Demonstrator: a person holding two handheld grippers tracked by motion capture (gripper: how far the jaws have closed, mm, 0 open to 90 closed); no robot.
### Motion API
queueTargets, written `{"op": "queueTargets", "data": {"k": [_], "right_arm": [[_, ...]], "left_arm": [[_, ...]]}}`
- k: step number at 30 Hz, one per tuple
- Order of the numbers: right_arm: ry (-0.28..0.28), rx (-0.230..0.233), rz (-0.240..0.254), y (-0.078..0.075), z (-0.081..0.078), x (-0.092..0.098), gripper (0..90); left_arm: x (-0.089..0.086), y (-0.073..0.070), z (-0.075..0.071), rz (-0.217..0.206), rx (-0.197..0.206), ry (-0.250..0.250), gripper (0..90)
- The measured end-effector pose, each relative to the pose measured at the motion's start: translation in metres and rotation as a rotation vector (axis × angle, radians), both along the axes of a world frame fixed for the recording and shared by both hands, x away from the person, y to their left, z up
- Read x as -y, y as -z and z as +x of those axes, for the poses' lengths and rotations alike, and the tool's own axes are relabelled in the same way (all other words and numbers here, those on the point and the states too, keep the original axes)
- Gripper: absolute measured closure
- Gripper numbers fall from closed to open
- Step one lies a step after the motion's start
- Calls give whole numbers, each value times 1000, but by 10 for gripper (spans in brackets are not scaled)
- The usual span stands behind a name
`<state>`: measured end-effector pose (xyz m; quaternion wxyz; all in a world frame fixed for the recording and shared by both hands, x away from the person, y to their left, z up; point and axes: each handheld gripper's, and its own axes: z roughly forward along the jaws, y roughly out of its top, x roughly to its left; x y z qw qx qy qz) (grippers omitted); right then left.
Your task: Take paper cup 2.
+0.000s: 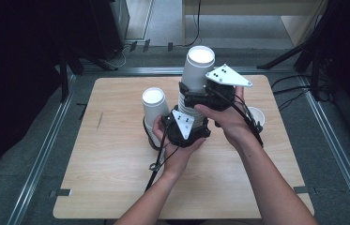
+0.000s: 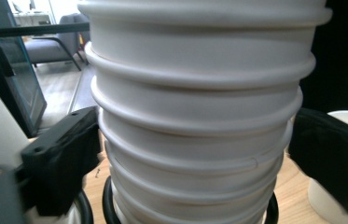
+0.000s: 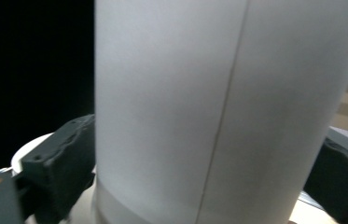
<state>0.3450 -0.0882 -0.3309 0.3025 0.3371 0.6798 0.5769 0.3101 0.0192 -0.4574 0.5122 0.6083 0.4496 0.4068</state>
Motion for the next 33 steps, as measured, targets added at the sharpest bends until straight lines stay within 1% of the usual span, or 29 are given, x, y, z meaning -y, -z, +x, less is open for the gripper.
{"op": "queueTargets", "data": {"k": [1,4,7,17,20,24,27,33], "right_arm": [[7,0,4,0,1,0,84],[-2,1,24,1,2,0,116],[3,0,34,1,2,0,124],[5,6,39,0,1,0,130],[7,13,62,-4,0,1,133],[20,22,55,-8,0,0,135],[25,30,58,-11,-1,0,137],[38,47,94,-23,-2,1,140]], "left_arm": [[0,0,0,-4,2,1,48],[0,0,0,0,5,3,50],[-1,0,0,8,5,6,55],[-1,-1,-1,4,-2,9,63],[-1,-1,-2,1,-3,8,67],[-1,-1,-2,0,-4,7,69],[-1,-1,-2,-1,-5,6,71],[-2,-1,-2,-1,-5,12,73]]}}
